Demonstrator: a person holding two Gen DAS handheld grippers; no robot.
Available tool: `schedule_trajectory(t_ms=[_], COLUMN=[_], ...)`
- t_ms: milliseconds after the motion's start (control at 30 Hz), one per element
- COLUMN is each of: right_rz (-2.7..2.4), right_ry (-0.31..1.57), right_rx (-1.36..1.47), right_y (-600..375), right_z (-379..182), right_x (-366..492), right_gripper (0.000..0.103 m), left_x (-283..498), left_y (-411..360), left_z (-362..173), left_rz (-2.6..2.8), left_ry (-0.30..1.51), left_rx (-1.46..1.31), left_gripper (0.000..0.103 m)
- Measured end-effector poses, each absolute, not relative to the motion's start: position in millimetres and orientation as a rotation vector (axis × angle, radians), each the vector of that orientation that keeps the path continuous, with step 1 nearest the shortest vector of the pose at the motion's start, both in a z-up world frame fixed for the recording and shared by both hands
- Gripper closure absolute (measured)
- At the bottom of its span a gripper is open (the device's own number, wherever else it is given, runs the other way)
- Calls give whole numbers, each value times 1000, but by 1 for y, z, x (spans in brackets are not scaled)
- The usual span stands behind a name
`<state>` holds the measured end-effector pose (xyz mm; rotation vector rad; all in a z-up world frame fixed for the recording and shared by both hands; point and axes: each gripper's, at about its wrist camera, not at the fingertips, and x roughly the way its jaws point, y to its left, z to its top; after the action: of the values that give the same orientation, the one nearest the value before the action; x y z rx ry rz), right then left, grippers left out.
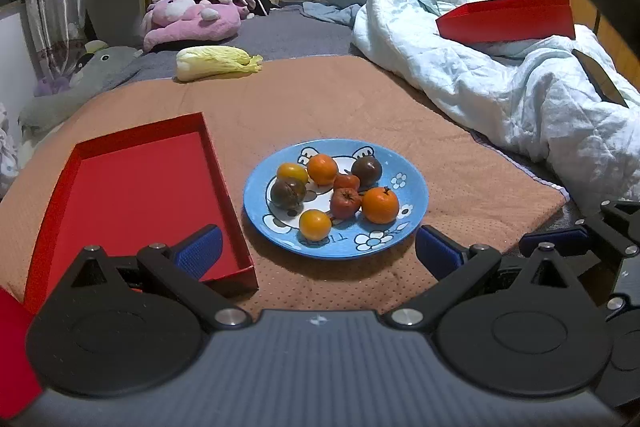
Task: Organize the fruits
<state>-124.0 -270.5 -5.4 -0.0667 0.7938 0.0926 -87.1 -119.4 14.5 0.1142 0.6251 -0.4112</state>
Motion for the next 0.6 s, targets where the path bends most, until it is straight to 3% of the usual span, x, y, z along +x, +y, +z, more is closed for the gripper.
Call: schedule_trajectory(t_ms=[600], right_rz=[107], right_ry=[826], right_rx=[-76], right_y=[-265], right_z=[-6], right_x=[-121], right_gripper=[0], left_x=[-89], left_y=[-115], left_z=[16], left_rz=[-404], left_ry=[616], left_rx=[101], left_gripper=[0])
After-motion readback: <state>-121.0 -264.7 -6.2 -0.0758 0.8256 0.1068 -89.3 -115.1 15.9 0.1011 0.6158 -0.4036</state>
